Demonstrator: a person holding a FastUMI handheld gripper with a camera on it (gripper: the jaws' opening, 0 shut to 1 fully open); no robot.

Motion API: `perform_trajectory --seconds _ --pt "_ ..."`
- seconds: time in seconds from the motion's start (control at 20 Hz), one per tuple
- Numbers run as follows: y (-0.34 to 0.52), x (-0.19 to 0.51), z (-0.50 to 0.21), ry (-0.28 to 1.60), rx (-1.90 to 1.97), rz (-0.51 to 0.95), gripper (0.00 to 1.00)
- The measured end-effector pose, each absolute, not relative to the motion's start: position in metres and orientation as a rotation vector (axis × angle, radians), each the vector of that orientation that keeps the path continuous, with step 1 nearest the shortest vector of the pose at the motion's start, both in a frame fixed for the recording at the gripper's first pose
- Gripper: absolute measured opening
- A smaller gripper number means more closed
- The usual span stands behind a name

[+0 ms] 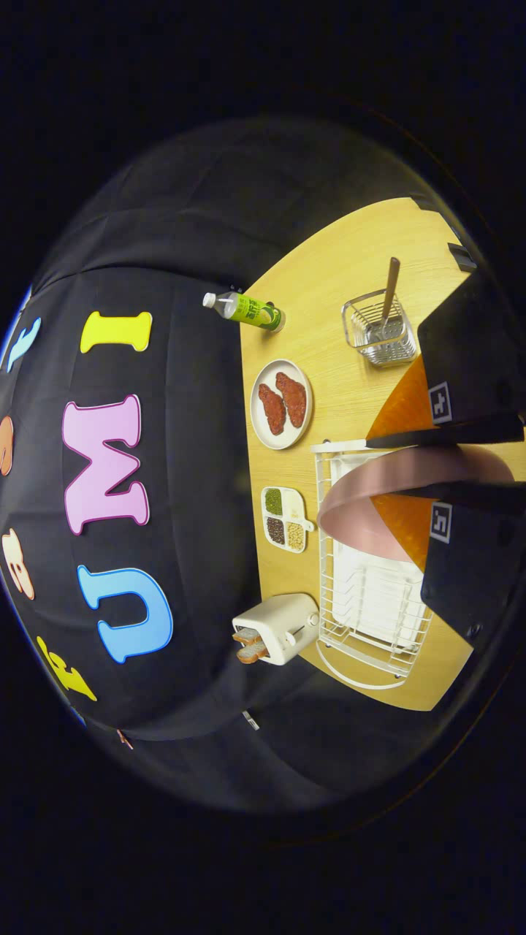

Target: Take the plate from the dish rack, then take the spoon from the basket and place it into the plate.

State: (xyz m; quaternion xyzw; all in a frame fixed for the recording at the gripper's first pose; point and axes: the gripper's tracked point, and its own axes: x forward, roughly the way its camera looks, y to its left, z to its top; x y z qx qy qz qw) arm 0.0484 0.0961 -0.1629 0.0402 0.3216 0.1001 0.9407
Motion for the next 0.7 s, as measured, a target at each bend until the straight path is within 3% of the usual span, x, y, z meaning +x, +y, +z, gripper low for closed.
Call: perform_trajectory --seconds 0.45,0.7 --pt "0.036 -0.043 -0.194 0.793 0.266 0.350 0.24" --pt "-0.017 -0.051 -0.236 0.846 0.268 0.372 0.24"
